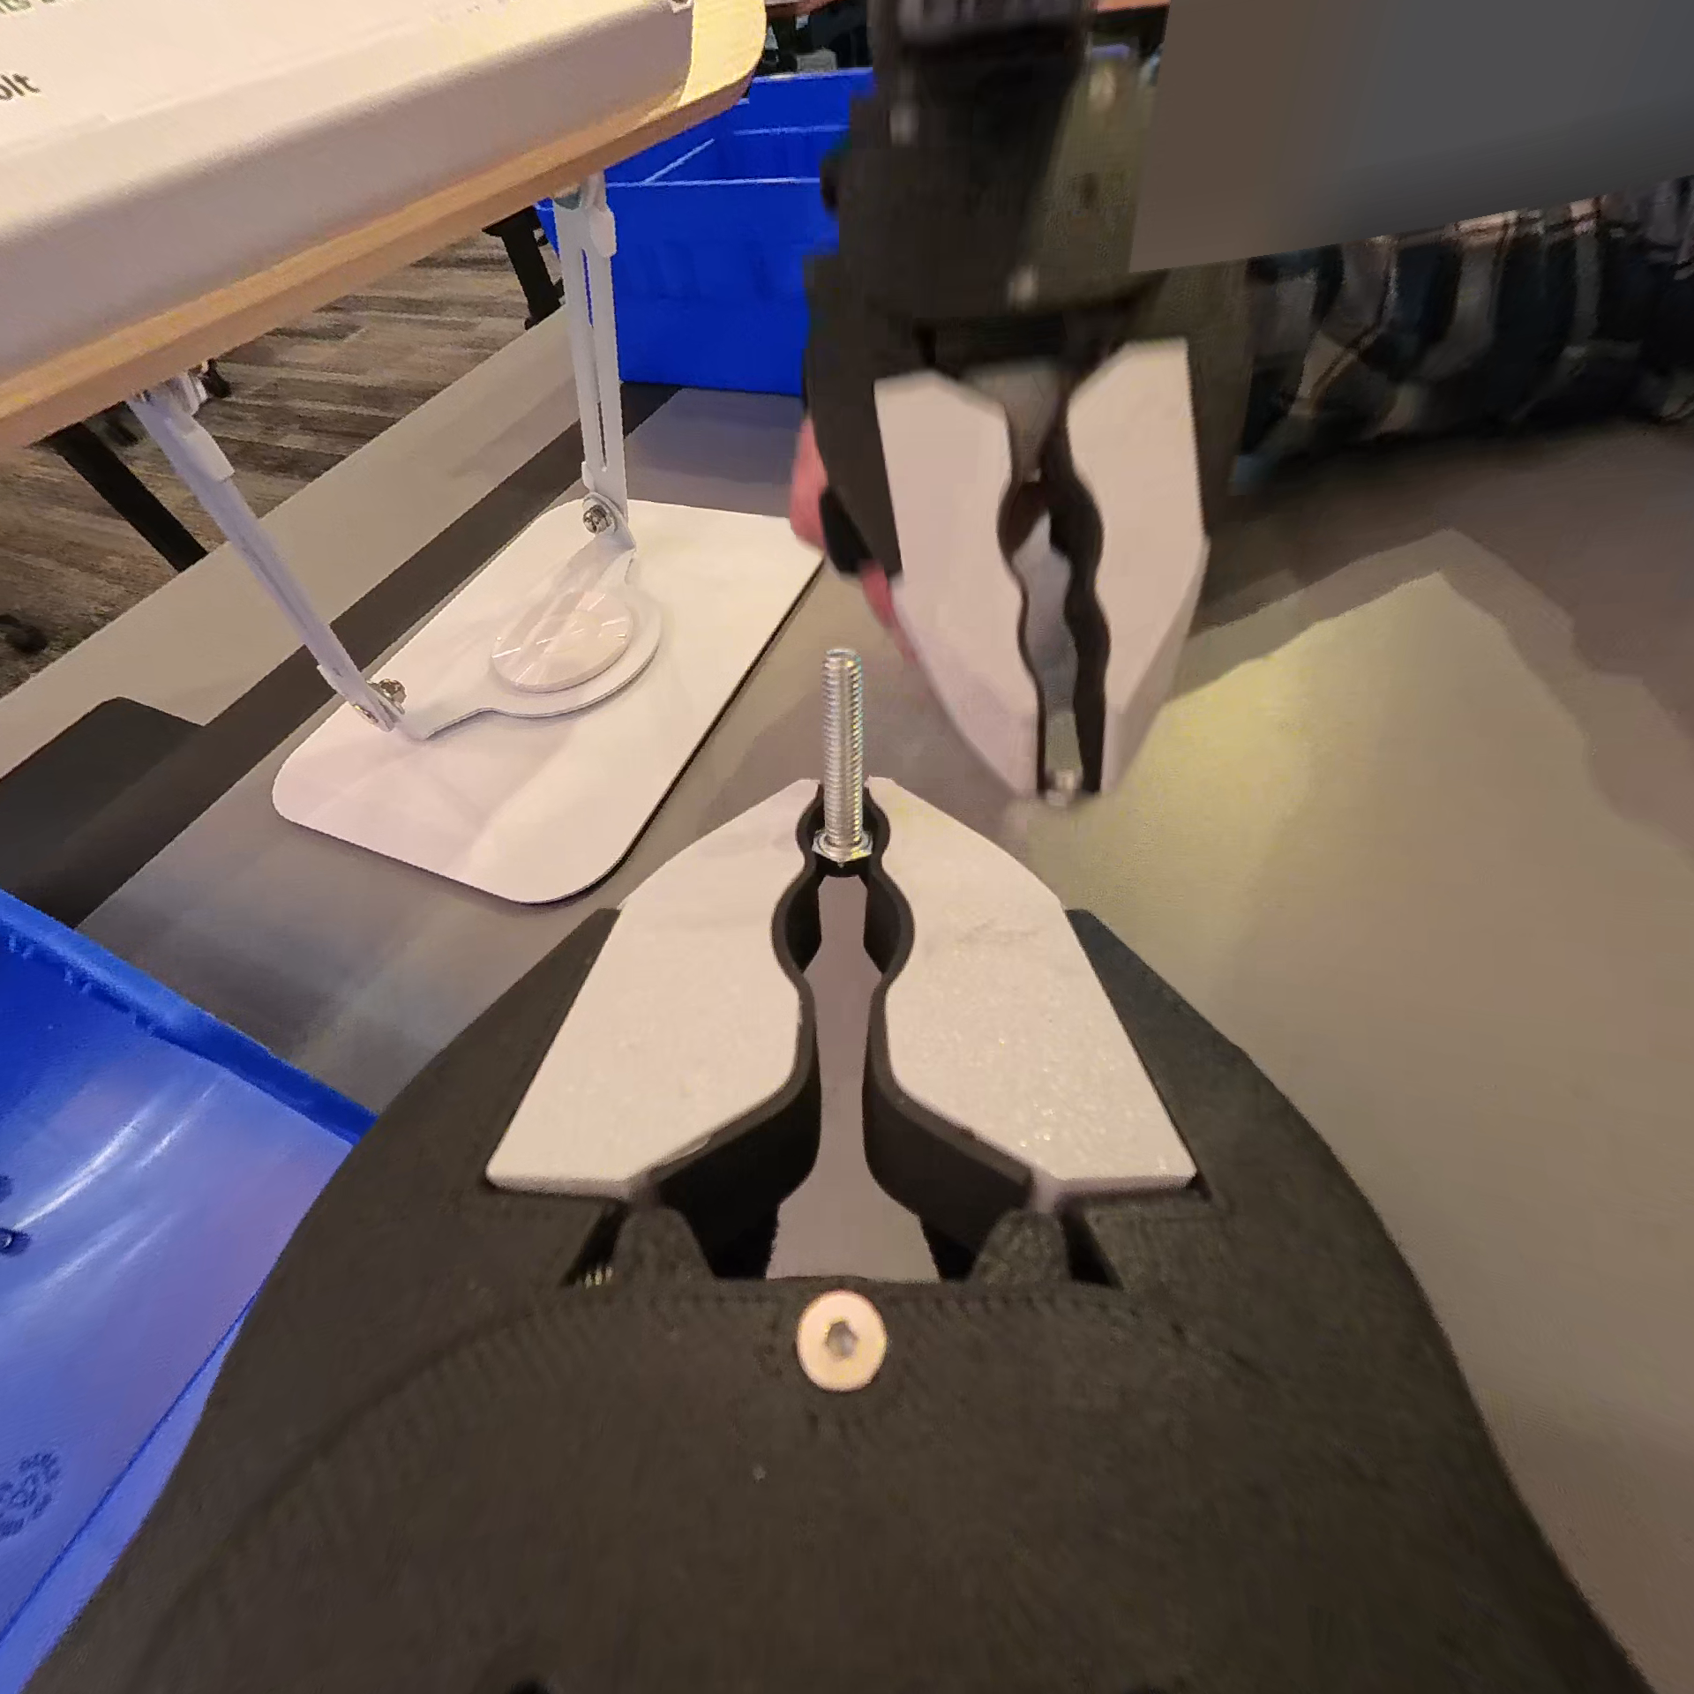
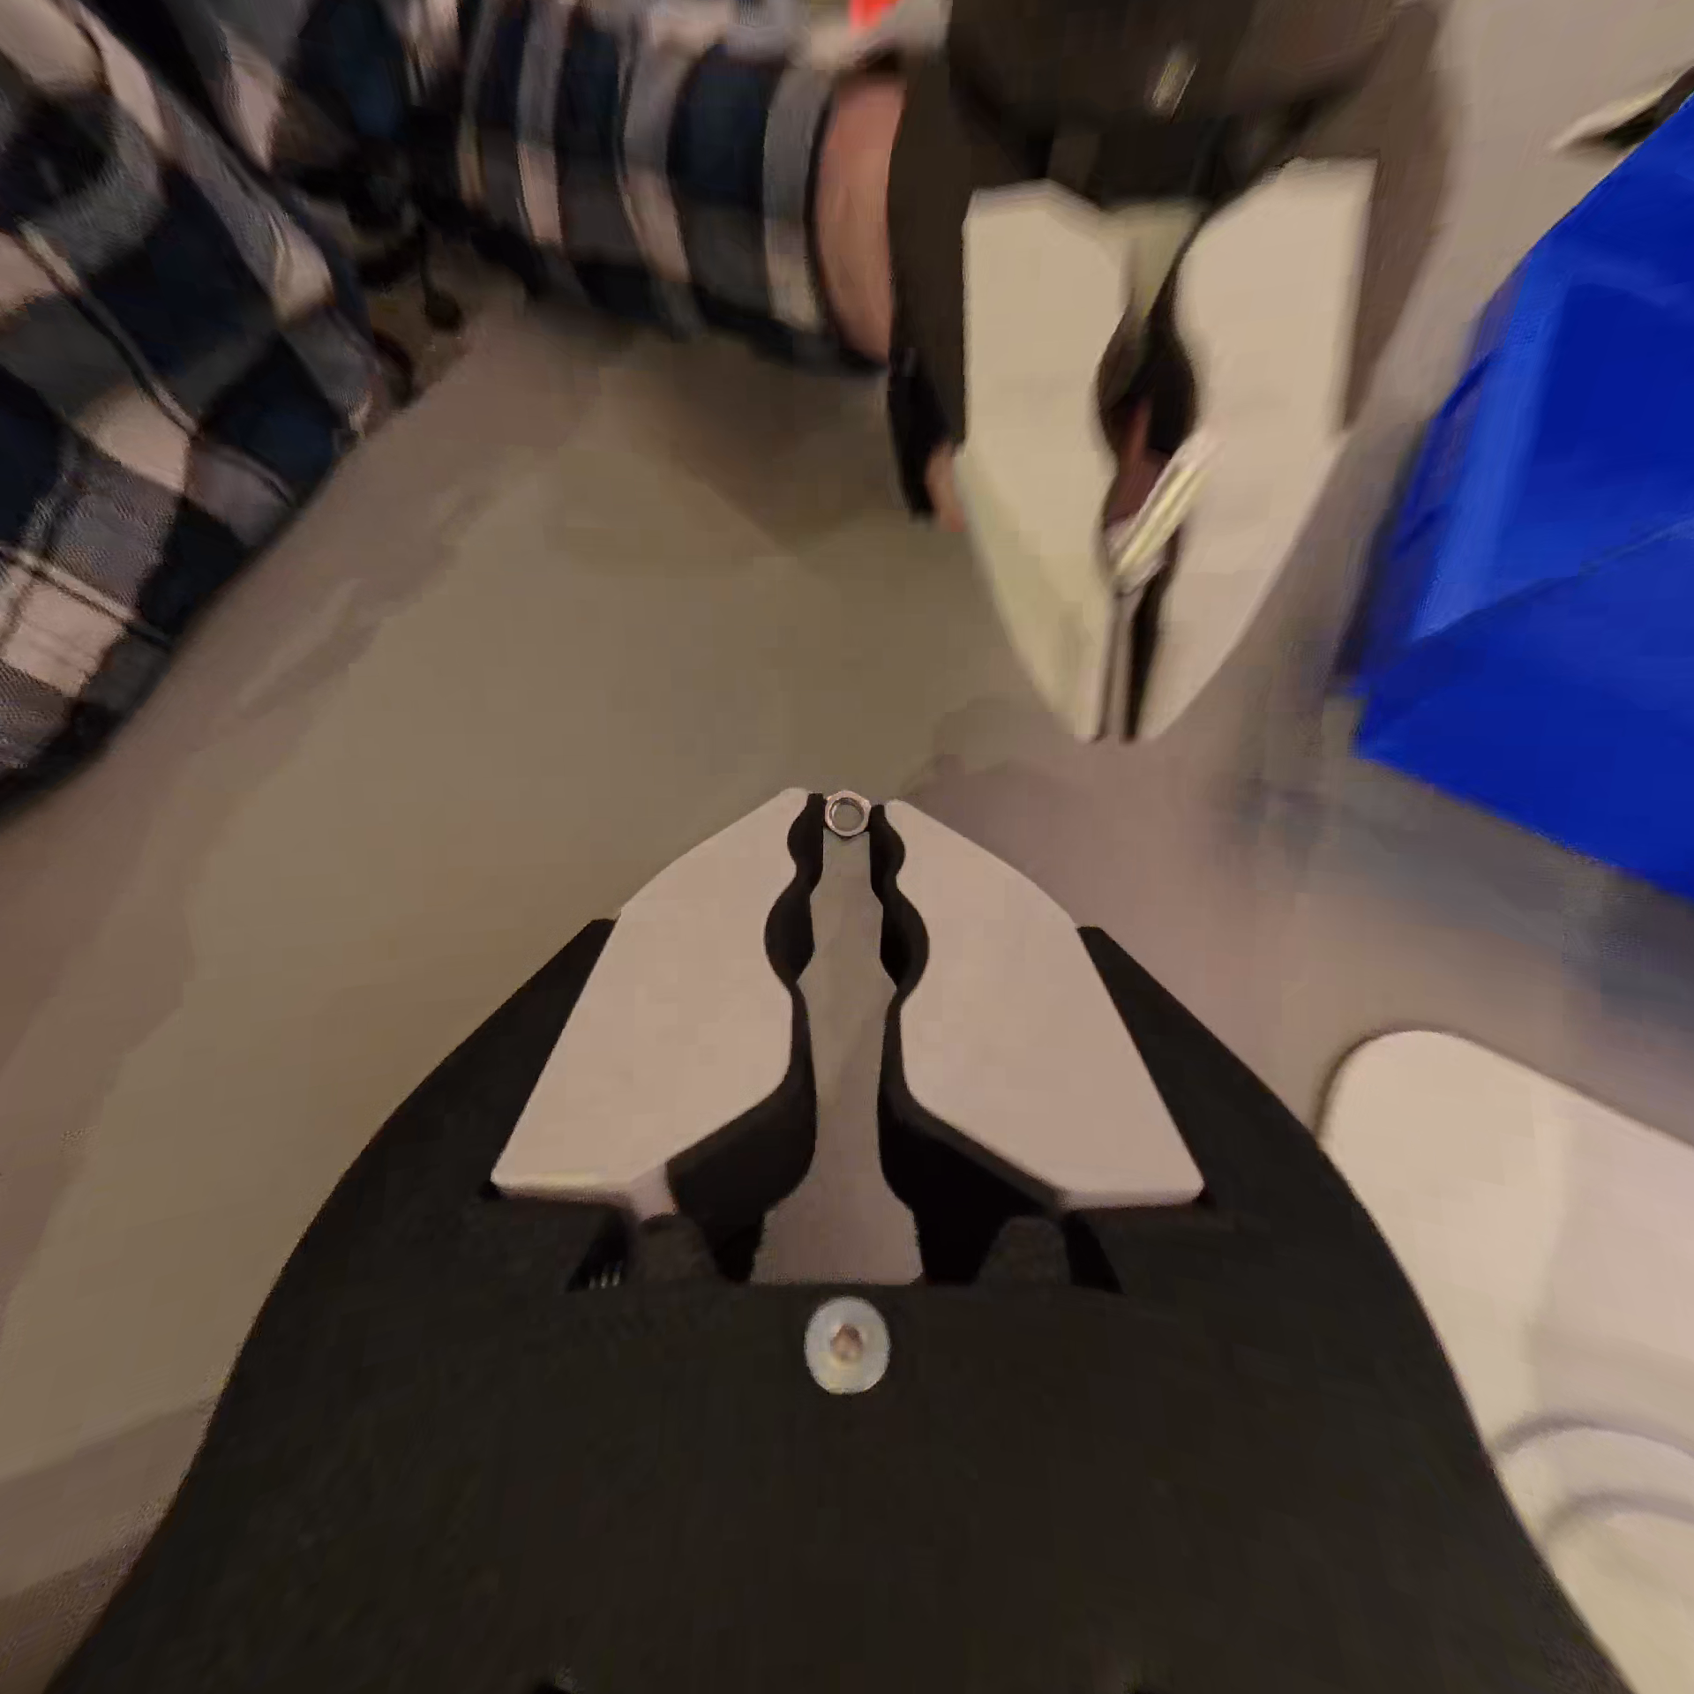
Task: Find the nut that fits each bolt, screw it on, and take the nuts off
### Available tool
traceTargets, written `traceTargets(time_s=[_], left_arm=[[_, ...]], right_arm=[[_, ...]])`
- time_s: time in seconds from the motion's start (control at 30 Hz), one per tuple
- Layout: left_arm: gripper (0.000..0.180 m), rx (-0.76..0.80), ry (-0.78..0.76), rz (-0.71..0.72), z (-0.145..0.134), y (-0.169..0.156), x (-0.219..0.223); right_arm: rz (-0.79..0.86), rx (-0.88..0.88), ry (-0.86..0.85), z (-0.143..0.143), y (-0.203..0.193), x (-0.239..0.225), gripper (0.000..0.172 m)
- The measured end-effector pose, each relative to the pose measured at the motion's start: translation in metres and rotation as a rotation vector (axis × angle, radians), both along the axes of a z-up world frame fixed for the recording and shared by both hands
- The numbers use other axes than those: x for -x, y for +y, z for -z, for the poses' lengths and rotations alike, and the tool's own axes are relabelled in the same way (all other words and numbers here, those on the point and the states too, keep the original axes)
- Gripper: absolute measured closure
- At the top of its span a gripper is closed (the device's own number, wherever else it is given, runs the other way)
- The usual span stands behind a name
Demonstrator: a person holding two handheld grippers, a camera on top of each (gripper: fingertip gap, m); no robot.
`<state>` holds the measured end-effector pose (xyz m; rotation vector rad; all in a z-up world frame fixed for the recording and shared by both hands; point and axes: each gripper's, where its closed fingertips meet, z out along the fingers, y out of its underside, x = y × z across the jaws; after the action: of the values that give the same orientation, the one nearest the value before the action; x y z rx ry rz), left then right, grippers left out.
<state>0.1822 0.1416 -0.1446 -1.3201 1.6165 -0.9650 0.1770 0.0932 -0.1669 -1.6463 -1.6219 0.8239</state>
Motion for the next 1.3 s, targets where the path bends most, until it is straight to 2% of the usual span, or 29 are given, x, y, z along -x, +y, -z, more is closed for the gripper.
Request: traceTargets(time_s=[0.17, 0.3, 0.53, 1.3], left_arm=[[0.177, -0.02, -0.01, -0.01, -0.002, -0.001, -0.001], [0.177, -0.042, -0.018, -0.018, -0.005, -0.001, -0.001], [0.177, -0.09, -0.004, -0.022, -0.005, -0.002, -0.001], [0.177, -0.125, 0.018, -0.048, -0.003, 0.0, -0.001]], right_arm=[[0.052, -0.142, 0.1, -0.065, 0.02, -0.003, 0.162], [0.055, -0.194, 0.127, -0.086, 0.033, 0.001, 0.162], [0.025, -0.217, 0.108, -0.084, 0.036, 0.014, 0.162], [0.037, -0.243, 0.074, -0.075, 0.039, 0.018, 0.162]])
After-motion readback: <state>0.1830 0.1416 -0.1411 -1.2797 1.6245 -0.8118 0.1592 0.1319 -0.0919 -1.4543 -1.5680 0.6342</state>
